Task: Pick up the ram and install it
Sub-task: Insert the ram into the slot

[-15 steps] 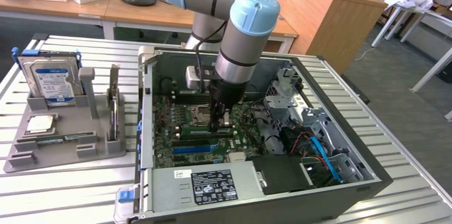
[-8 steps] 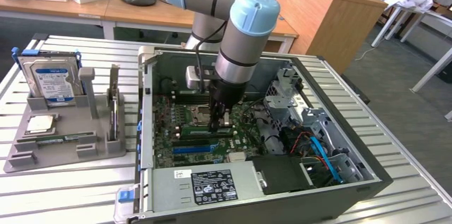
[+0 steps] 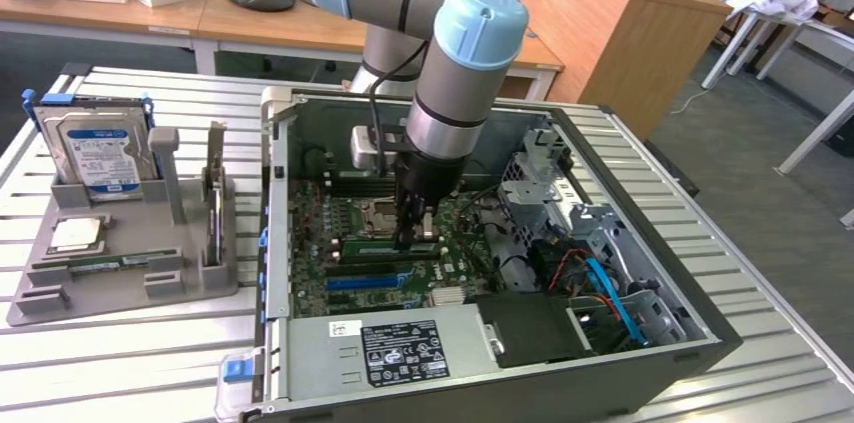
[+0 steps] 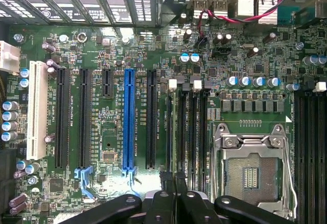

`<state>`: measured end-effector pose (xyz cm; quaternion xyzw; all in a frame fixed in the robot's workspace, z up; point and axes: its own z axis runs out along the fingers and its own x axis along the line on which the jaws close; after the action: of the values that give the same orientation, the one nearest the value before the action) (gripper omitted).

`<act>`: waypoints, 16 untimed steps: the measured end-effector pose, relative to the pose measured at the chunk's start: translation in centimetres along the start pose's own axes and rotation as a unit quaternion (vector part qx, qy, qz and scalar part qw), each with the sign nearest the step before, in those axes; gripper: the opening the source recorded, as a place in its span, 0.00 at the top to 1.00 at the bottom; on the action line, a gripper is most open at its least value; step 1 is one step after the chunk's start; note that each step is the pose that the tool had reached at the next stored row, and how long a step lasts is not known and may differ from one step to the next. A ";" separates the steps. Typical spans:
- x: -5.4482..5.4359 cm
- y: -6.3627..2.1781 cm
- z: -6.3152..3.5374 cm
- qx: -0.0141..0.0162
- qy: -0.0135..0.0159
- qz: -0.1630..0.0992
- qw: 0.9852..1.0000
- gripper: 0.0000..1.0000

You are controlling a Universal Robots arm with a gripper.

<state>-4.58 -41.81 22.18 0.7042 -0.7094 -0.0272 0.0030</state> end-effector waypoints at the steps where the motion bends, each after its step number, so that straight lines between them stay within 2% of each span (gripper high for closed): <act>1: 0.0 0.00 0.01 0.000 0.000 0.000 1.000 0.89; 5: 0.0 -0.02 0.03 0.000 0.000 0.000 1.000 0.87; 6: 0.0 -0.02 0.03 0.000 0.000 0.000 1.000 0.82; 8: 0.0 -0.01 0.01 0.000 0.000 0.000 1.000 0.82; 9: 0.0 0.00 0.01 0.000 0.000 0.000 1.000 0.75; 12: 0.0 0.00 -0.03 0.000 0.000 0.000 1.000 0.75; 16: 0.0 0.02 -0.58 0.000 0.000 0.000 1.000 0.75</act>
<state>-4.57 -41.81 22.76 0.7042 -0.7094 -0.0271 0.0030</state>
